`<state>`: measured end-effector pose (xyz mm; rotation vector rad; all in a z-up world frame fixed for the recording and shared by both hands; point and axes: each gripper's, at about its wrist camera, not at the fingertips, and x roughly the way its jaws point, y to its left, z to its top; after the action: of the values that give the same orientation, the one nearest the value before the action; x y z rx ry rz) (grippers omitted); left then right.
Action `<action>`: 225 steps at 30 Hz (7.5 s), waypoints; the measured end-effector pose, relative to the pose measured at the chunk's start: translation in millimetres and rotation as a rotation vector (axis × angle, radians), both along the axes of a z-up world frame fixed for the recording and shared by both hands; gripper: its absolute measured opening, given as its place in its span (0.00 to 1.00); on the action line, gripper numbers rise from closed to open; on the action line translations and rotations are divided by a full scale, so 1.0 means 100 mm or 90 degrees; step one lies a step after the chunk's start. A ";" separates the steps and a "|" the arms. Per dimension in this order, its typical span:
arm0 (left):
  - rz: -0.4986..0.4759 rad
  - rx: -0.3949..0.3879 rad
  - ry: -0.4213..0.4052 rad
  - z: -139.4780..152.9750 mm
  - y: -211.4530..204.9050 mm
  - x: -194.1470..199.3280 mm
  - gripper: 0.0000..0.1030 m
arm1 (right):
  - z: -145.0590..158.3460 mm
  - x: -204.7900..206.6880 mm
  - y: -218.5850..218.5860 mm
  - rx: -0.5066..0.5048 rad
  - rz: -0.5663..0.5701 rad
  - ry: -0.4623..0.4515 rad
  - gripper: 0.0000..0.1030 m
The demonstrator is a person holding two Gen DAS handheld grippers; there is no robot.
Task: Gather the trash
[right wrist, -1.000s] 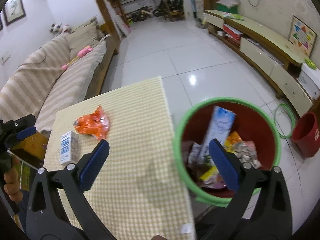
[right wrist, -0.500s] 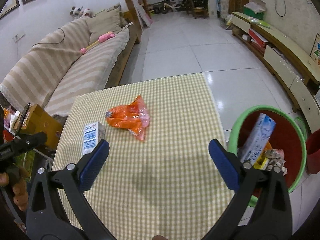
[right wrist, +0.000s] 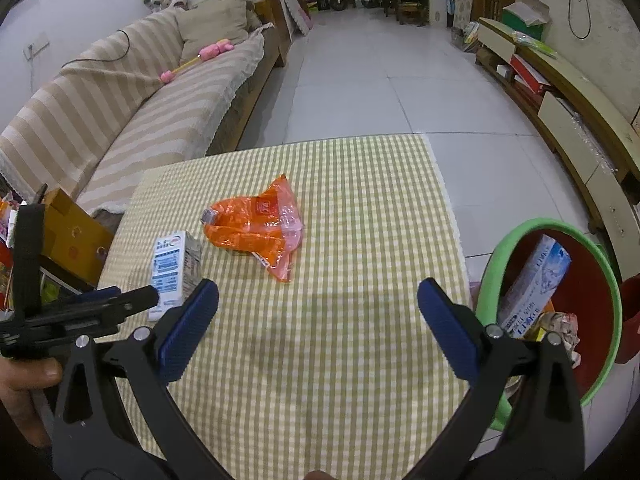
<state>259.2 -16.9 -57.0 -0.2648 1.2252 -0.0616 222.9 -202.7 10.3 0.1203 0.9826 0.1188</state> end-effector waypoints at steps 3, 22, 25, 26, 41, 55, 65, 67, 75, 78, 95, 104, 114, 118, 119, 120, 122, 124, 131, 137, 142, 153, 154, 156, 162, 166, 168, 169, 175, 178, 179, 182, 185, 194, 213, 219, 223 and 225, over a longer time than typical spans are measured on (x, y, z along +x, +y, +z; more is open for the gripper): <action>0.005 0.015 0.013 -0.13 -0.03 0.10 0.92 | -0.10 0.07 -0.01 -0.003 0.007 0.011 0.95; -0.005 0.028 -0.005 -0.29 0.24 0.30 0.56 | -0.59 0.56 0.58 -0.050 0.113 0.035 0.95; 0.005 0.028 -0.015 -0.22 0.38 0.30 0.56 | -0.69 0.61 0.75 -0.091 0.143 0.031 0.95; 0.008 0.027 -0.019 -0.20 0.41 0.30 0.56 | -0.72 0.63 0.80 -0.107 0.151 0.028 0.95; 0.009 0.005 -0.048 0.01 0.55 0.32 0.56 | -1.01 0.70 1.22 -0.263 0.232 0.002 0.33; -0.014 -0.003 -0.079 0.30 0.34 0.04 0.56 | -0.45 0.35 0.88 -0.166 0.177 -0.025 0.31; -0.049 0.002 -0.120 0.71 0.06 -0.30 0.56 | 0.02 -0.05 0.51 -0.099 0.108 -0.052 0.31; -0.055 0.005 -0.125 0.77 0.00 -0.37 0.56 | 0.08 -0.13 0.43 -0.087 0.094 -0.054 0.31; -0.078 0.014 -0.144 1.00 -0.21 -0.56 0.55 | 0.20 -0.37 0.09 -0.045 0.047 -0.064 0.31; -0.091 0.016 -0.148 1.04 -0.32 -0.60 0.55 | 0.24 -0.42 -0.08 -0.027 0.025 -0.065 0.31; -0.181 0.013 -0.164 1.19 -1.19 -0.62 0.55 | 0.38 -0.72 -0.96 0.020 -0.081 -0.089 0.31; -0.252 0.009 -0.172 1.26 -1.87 -0.56 0.55 | 0.41 -0.89 -1.57 0.027 -0.152 -0.097 0.31; -0.331 -0.012 -0.181 1.34 -2.70 -0.52 0.55 | 0.36 -1.08 -2.22 0.040 -0.222 -0.094 0.31; -0.348 -0.038 -0.174 1.33 -2.97 -0.50 0.55 | 0.30 -1.11 -2.41 0.054 -0.244 -0.086 0.31; -0.352 -0.041 -0.172 1.32 -3.03 -0.49 0.55 | 0.28 -1.11 -2.45 0.058 -0.248 -0.082 0.31; -0.355 -0.046 -0.171 1.31 -3.07 -0.49 0.55 | 0.26 -1.11 -2.51 0.064 -0.253 -0.078 0.31; -0.360 -0.058 -0.166 1.28 -3.17 -0.48 0.55 | 0.22 -1.12 -2.58 0.071 -0.260 -0.072 0.31; -0.362 -0.065 -0.160 1.24 -3.23 -0.48 0.55 | 0.16 -1.14 -2.64 0.078 -0.267 -0.067 0.31; -0.364 -0.066 -0.147 1.13 -3.39 -0.43 0.55 | 0.01 -1.09 -2.71 0.096 -0.271 -0.050 0.31; -0.366 -0.062 -0.138 1.06 -3.47 -0.37 0.55 | -0.09 -1.00 -2.73 0.106 -0.255 -0.034 0.35; -0.366 -0.061 -0.132 1.01 -3.52 -0.33 0.55 | -0.10 -0.99 -2.73 0.097 -0.257 -0.042 0.69; -0.373 -0.069 -0.122 0.90 -3.60 -0.26 0.55 | -0.07 -1.10 -2.84 0.085 -0.287 -0.057 0.94; -0.374 -0.069 -0.122 0.90 -3.62 -0.26 0.55 | -0.07 -1.12 -2.86 0.084 -0.289 -0.057 0.94; -0.378 -0.071 -0.121 0.88 -3.64 -0.27 0.55 | -0.06 -1.14 -2.87 0.082 -0.293 -0.056 0.95; -0.386 -0.072 -0.119 0.84 -3.71 -0.28 0.55 | -0.07 -1.20 -2.92 0.073 -0.301 -0.053 0.95; -0.391 -0.072 -0.116 0.83 -3.75 -0.27 0.55 | -0.07 -1.22 -2.91 0.068 -0.303 -0.050 0.95; -0.393 -0.071 -0.116 0.83 -3.76 -0.28 0.55 | -0.07 -1.22 -2.90 0.066 -0.303 -0.049 0.95; -0.394 -0.071 -0.116 0.83 -3.76 -0.27 0.55 | -0.07 -1.22 -2.90 0.066 -0.303 -0.049 0.95; -0.395 -0.073 -0.111 0.84 -3.79 -0.24 0.55 | -0.07 -1.22 -2.87 0.064 -0.298 -0.047 0.95; -0.389 -0.079 -0.112 0.84 -3.76 -0.23 0.70 | -0.07 -1.22 -2.87 0.062 -0.297 -0.048 0.95; -0.383 -0.082 -0.120 0.87 -3.74 -0.24 0.80 | -0.07 -1.22 -2.86 0.060 -0.296 -0.048 0.95; -0.373 -0.089 -0.130 0.92 -3.66 -0.23 0.92 | -0.05 -1.22 -2.83 0.053 -0.291 -0.050 0.95; -0.363 -0.090 -0.137 0.97 -3.54 -0.24 0.92 | -0.03 -1.20 -2.75 0.048 -0.283 -0.053 0.95; -0.326 -0.063 -0.162 1.14 -2.93 -0.33 0.92 | 0.14 -1.13 -2.31 0.026 -0.231 -0.072 0.95; -0.124 0.032 -0.217 1.36 -0.78 -0.96 0.92 | 0.45 -1.12 -0.50 -0.022 -0.067 -0.124 0.95; -0.089 0.066 -0.232 1.17 -0.24 -1.37 0.92 | 0.33 -1.29 0.02 -0.033 -0.049 -0.143 0.95; -0.072 0.081 -0.256 1.03 -0.01 -1.64 0.92 | 0.30 -1.45 0.27 -0.052 -0.030 -0.166 0.95; -0.066 0.095 -0.273 0.96 0.07 -1.78 0.92 | 0.29 -1.55 0.36 -0.059 -0.018 -0.178 0.95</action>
<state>81.5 -9.5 39.0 -0.0527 0.8112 -0.1100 68.3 -166.2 39.1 0.0318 0.7056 0.0617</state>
